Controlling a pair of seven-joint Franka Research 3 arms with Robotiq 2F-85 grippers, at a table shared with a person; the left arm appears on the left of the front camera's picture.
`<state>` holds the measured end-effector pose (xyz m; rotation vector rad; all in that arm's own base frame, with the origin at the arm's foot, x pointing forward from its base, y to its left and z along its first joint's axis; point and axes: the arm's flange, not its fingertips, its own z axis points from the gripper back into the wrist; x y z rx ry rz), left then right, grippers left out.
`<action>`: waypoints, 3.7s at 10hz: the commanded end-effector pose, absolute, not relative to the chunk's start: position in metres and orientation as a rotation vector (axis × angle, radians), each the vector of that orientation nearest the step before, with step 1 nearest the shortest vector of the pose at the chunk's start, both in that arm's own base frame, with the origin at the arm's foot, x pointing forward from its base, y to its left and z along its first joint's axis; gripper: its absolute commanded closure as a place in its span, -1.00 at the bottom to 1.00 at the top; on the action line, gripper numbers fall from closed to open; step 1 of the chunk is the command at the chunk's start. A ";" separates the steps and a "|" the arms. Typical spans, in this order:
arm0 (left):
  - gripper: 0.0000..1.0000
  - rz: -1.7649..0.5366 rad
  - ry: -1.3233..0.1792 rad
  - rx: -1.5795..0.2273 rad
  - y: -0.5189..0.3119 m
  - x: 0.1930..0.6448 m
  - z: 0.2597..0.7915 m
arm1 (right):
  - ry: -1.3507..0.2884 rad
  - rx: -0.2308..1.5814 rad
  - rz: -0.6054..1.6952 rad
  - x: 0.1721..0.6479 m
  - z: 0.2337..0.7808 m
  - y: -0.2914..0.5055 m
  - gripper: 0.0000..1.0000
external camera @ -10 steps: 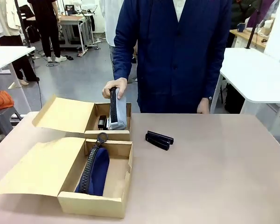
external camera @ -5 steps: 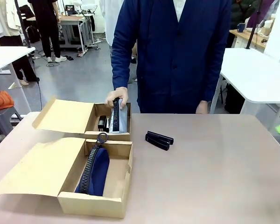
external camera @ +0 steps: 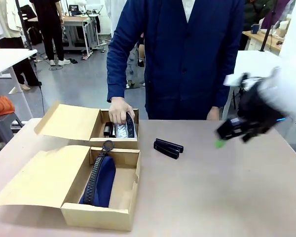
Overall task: Place items inside the box.
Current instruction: Pick up a Pencil pouch or Stapler and place it inside the Mailer Box closest to the robot.
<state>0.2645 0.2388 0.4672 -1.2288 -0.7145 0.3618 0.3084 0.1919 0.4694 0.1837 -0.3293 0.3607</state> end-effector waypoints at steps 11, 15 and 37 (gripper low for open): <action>-1.00 0.349 -0.743 -1.246 0.238 0.265 0.468 | -0.290 0.118 0.645 0.478 0.351 0.309 -1.00; -1.00 0.349 -0.743 -1.246 0.238 0.265 0.468 | -0.283 0.099 0.751 0.509 0.307 0.318 -1.00; -1.00 0.349 -0.743 -1.246 0.238 0.265 0.468 | -0.374 0.455 0.428 0.249 0.391 0.153 1.00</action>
